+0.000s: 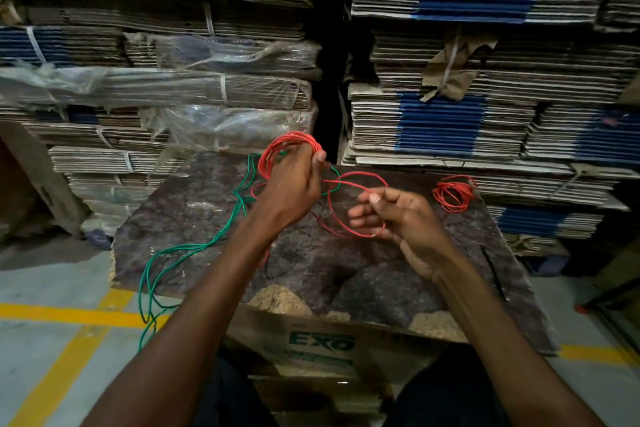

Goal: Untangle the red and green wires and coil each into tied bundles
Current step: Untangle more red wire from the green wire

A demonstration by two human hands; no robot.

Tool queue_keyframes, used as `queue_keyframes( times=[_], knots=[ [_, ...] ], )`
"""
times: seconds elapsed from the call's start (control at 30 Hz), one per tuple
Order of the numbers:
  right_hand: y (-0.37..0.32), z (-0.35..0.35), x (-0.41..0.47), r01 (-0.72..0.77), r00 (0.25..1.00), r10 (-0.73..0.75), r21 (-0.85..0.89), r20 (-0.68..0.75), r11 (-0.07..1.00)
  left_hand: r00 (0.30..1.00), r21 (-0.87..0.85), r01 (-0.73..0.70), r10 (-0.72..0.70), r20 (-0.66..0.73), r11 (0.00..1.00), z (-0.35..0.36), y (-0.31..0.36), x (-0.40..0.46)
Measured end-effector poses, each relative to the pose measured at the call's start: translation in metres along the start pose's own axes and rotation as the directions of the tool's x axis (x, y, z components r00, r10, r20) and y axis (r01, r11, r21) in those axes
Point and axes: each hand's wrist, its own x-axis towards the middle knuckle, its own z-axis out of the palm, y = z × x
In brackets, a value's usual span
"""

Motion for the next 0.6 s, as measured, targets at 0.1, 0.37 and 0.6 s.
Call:
queue_keyframes(
  times=[0.1, 0.37, 0.6],
  knots=[
    [-0.010, 0.002, -0.002, 0.047, 0.994, -0.051, -0.039, -0.093, 0.998, 1.000, 0.132, -0.021, 0.019, 0.020, 0.991, 0.000, -0.004, -0.003],
    [-0.039, -0.013, -0.010, 0.107, 0.989, -0.111, -0.043, -0.100, 0.993, 0.999, 0.120, -0.021, 0.017, 0.038, 0.993, -0.018, -0.002, -0.006],
    [-0.059, -0.023, -0.008, 0.256, 0.938, -0.332, -0.443, -0.101, 0.859, 0.994, 0.073, 0.018, -0.026, 0.107, 0.997, -0.023, -0.014, -0.011]
  ],
)
